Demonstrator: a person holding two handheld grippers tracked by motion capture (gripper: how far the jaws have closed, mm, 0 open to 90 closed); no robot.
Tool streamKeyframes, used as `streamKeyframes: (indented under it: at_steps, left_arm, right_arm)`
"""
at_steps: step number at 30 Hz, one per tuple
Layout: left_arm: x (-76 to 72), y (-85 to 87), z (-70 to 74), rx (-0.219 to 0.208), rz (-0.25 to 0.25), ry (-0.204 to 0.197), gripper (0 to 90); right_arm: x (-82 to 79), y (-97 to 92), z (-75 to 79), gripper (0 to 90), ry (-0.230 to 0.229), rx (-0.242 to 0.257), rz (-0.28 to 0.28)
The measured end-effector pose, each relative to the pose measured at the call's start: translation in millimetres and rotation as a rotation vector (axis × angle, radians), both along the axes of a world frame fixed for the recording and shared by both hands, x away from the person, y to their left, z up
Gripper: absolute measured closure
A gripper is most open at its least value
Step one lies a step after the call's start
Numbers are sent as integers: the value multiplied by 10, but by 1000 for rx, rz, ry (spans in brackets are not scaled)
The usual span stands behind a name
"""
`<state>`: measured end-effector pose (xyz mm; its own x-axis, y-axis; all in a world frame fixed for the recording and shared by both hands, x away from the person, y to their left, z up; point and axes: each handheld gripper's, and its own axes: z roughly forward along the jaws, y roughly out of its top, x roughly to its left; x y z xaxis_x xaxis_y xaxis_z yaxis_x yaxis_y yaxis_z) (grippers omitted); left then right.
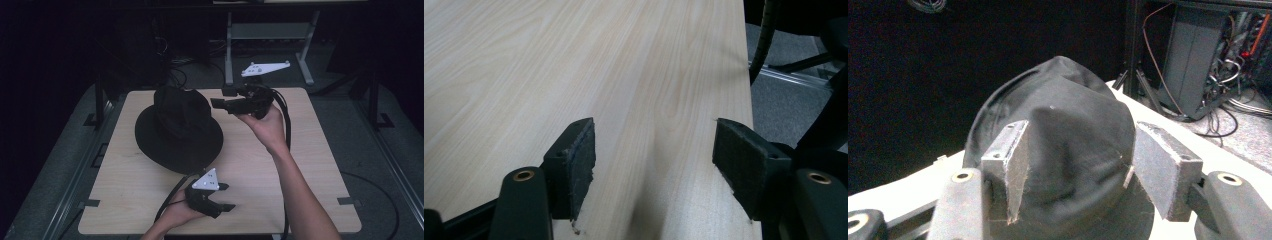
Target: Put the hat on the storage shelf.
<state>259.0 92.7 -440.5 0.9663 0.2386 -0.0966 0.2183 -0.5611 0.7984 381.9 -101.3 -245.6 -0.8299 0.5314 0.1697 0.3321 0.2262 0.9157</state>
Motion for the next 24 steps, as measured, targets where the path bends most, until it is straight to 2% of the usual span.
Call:
streamKeyframes:
  at_steps: [7, 10, 13, 14, 19, 24]
  left_arm:
    - [-7, -8, -1, 0, 2, 4, 312]
    - [2, 9, 12, 5, 9, 1, 304]
    - [6, 16, 16, 8, 14, -3, 291]
    - [9, 15, 15, 7, 14, -6, 284]
    - [2, 4, 8, 0, 21, 1, 269]
    - [-1, 5, 14, -5, 23, -1, 257]
  right_arm:
    - [-62, -228, -64, 351, 17, 10, -33]
    - [-80, -312, -104, 331, 28, 29, -46]
    - [-103, -378, -135, 309, 33, 25, -56]
    - [-109, -403, -144, 297, 31, 7, -69]
    - [-139, -546, -200, 288, 38, 33, -79]
    - [-163, -642, -256, 278, 55, 26, -86]
